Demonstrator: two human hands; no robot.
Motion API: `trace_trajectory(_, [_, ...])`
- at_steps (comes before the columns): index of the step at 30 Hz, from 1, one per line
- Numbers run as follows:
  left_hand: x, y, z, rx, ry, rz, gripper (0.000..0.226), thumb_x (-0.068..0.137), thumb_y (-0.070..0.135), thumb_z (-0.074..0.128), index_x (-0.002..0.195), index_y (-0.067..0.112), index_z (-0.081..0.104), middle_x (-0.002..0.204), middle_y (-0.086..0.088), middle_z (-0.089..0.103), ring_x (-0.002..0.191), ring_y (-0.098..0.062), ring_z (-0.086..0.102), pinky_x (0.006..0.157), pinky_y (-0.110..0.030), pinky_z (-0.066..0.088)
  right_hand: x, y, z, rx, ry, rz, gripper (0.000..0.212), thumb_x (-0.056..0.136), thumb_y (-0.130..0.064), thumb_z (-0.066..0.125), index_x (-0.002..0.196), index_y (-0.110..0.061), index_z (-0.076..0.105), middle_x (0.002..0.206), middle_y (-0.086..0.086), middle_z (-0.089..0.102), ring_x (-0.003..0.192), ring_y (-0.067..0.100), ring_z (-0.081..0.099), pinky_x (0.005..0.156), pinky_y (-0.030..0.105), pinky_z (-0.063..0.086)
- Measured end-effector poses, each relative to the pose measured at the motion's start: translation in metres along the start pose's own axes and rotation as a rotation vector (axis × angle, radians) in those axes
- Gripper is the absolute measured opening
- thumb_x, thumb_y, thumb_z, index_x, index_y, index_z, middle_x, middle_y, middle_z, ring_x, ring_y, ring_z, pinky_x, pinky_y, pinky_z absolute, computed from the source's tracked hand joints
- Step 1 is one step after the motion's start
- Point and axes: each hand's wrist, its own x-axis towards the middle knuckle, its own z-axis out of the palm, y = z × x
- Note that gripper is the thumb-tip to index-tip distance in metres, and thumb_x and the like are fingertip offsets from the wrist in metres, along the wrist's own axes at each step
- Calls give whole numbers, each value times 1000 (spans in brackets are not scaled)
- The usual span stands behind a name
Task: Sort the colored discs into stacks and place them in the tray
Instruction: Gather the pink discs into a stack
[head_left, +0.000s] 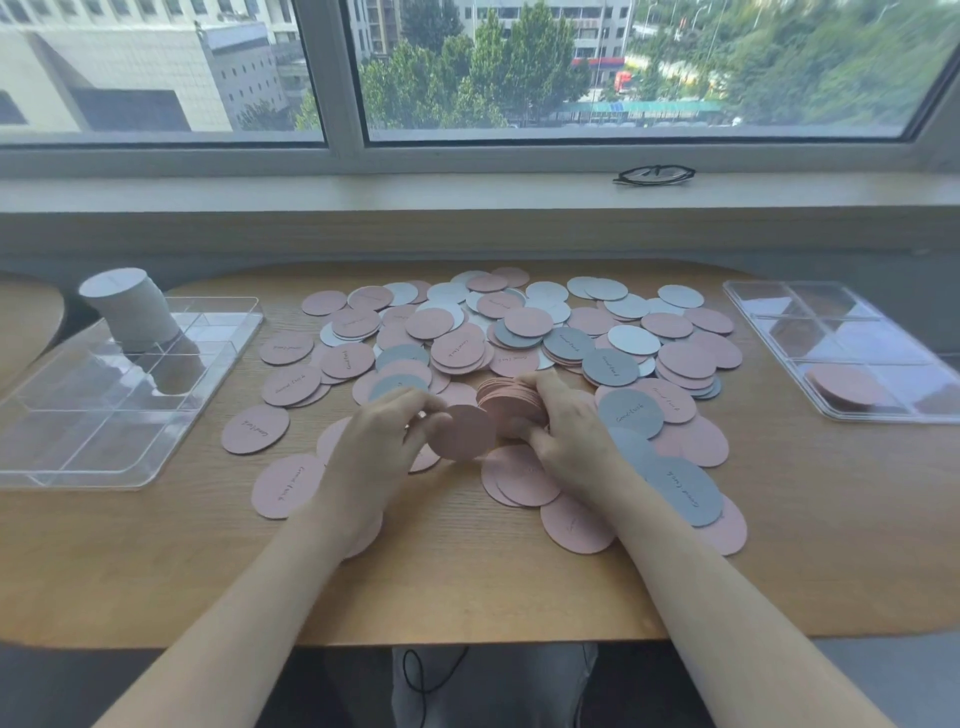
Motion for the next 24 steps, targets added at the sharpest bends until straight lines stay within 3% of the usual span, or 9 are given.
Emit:
trace_trajectory(2, [-2,5,6,-43,-13,-68,5,89,18,72,91,21,68,82,13,64,78,-11,61,69,-26,47,0,0,0,16,-30,-13,41,91,-16,67,130,-14,54,118,1,62,97,7,46,80,16,28])
trace_trajectory(4, [-1,9,11,-17,15,-85,9,86,18,75,90,21,69,81,14,63,77,-10,60,68,-23,47,0,-1,0,54,-80,-22,43,93,-17,65,134,-16,52,123,0,62,108,12,52,86,17,34])
trace_trajectory(9, [3,19,22,32,81,-90,14,85,22,75,93,26,64,81,14,63,74,-6,59,67,-26,50,-3,-4,-4,120,-112,-13,42,101,-21,51,143,-25,45,135,-5,57,120,7,49,102,22,36])
trace_trajectory(14, [6,20,32,-16,82,-91,46,85,21,77,127,22,59,92,11,60,76,-6,60,73,-25,52,-2,-3,-2,69,-143,-41,50,102,-29,51,149,-24,36,145,-6,49,130,10,43,109,28,33])
trace_trajectory(16, [6,17,37,18,29,-28,57,87,20,74,141,18,53,111,6,54,84,-8,60,80,-23,52,0,-4,2,12,-136,-73,58,97,-32,56,149,-21,35,145,-3,48,131,14,45,108,35,36])
trace_trajectory(19, [6,13,44,127,-20,65,59,93,16,67,147,6,45,134,-3,51,118,-16,51,101,-21,38,-1,-2,7,-65,-102,-128,64,91,-34,57,149,-21,34,142,-3,49,129,17,46,105,46,39])
trace_trajectory(24, [2,16,44,122,-75,95,58,95,15,49,151,7,38,131,-5,56,114,-20,47,99,-20,32,-1,-2,8,-141,-82,-106,77,89,-43,52,156,-20,20,140,3,47,126,21,44,104,47,36])
